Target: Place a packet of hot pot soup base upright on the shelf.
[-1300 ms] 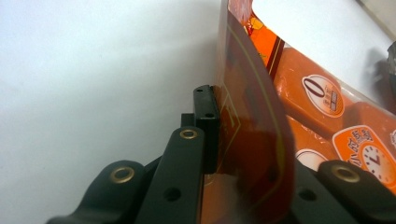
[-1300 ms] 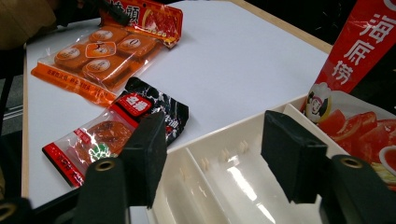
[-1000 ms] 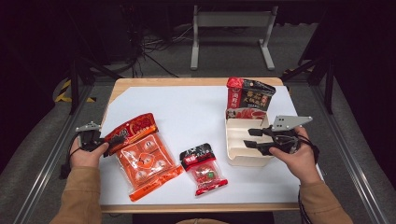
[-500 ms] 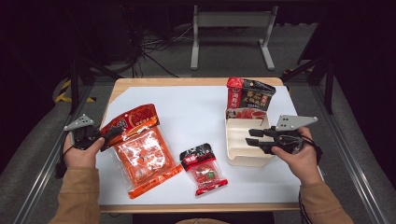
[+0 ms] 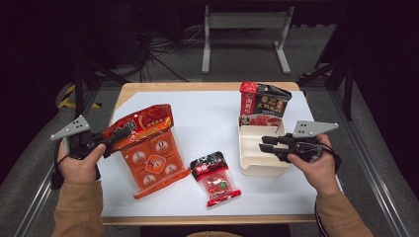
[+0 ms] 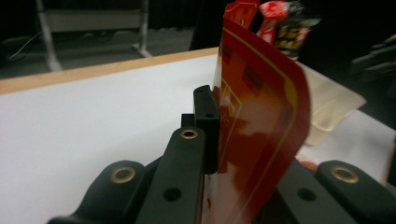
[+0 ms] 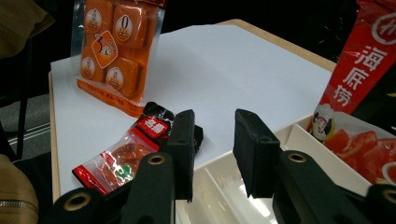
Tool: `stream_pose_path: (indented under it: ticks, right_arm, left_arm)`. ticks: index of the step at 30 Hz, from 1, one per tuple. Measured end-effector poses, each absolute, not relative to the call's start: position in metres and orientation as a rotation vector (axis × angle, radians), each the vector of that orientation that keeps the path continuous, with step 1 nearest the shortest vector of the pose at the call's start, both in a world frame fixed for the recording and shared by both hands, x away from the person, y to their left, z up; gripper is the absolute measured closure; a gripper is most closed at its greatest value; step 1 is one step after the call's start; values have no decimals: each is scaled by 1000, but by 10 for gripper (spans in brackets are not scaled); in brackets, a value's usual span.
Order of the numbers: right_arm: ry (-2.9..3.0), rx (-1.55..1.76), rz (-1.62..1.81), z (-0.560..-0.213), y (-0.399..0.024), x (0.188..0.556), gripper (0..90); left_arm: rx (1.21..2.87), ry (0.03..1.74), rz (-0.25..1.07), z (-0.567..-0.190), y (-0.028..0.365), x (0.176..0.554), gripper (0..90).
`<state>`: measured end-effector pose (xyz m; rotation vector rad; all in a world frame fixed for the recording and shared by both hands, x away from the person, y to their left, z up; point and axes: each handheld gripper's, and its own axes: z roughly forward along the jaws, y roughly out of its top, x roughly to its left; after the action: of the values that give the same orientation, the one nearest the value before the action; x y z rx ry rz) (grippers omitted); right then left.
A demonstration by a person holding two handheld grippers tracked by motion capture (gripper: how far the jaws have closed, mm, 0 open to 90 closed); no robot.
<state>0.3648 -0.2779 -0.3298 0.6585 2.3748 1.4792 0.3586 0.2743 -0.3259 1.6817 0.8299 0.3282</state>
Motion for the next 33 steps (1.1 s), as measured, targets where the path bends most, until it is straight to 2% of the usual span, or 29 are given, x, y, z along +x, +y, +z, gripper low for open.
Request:
stream_pose_path:
  ticks: [8,21,30,33]
  right_arm:
    - [2374,643,1489,-327,-275,363,683]
    - [2383,626,1490,-325,-268,365,679]
    - [2372,602,1544,-320,-259,367,613]
    - [2371,580,1562,-318,-253,369,558]
  left_arm:
    - [1704,709,390,-304,255,343,900]
    - [1681,660,402,-294,248,344,900]
    - [1683,567,366,-284,230,341,900]
    - [1686,540,369,-279,222,338,900]
